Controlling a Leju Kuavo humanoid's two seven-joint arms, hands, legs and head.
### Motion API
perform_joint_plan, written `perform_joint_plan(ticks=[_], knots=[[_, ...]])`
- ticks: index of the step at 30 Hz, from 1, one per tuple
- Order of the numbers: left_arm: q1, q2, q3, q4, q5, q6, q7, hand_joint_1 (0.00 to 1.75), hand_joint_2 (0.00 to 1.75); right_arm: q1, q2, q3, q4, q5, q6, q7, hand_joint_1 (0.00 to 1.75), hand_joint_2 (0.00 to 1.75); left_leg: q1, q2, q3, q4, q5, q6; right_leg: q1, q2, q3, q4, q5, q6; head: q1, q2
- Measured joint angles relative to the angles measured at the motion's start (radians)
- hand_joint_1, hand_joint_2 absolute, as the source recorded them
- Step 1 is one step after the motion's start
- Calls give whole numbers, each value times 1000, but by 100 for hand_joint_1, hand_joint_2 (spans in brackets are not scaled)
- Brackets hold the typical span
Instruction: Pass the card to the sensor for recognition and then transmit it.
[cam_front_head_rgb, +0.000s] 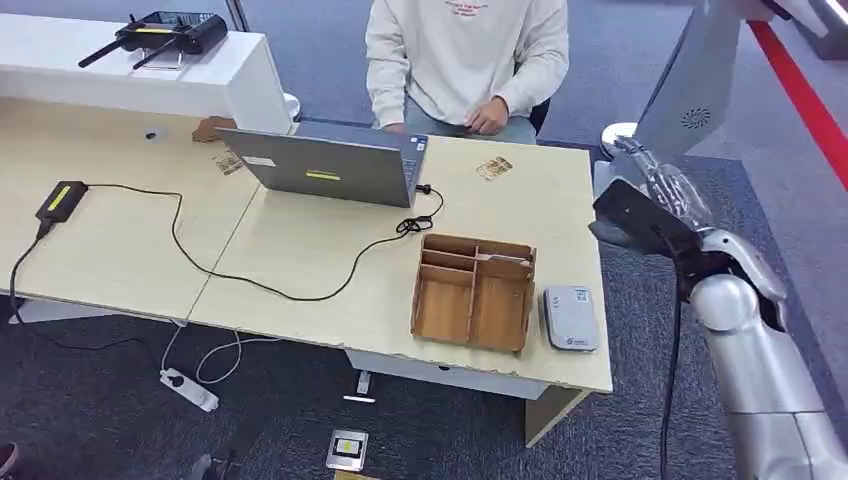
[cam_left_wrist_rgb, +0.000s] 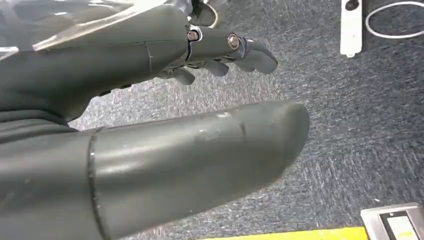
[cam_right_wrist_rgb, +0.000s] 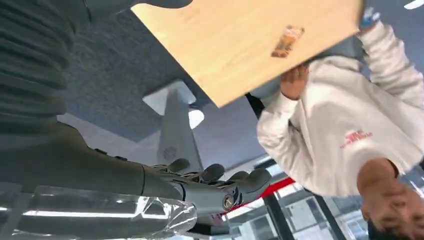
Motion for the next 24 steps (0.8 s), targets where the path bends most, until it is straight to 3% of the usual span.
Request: perform_joint_plan(ticks=[15,24], knots=[[-34,0,-42,0,-29,-19,33,0,0,165,-22,-16,-164,89,39,67,0,175,0,0,0,0,0,0,0,0,0,0,0,0,0,0],[-42,0,-66,-1,-32,-30,34,0,0,176,-19,-9,-111,154,-45,18,0,175,0,0,-1,0,0,0,0,0,0,0,0,0,0,0]])
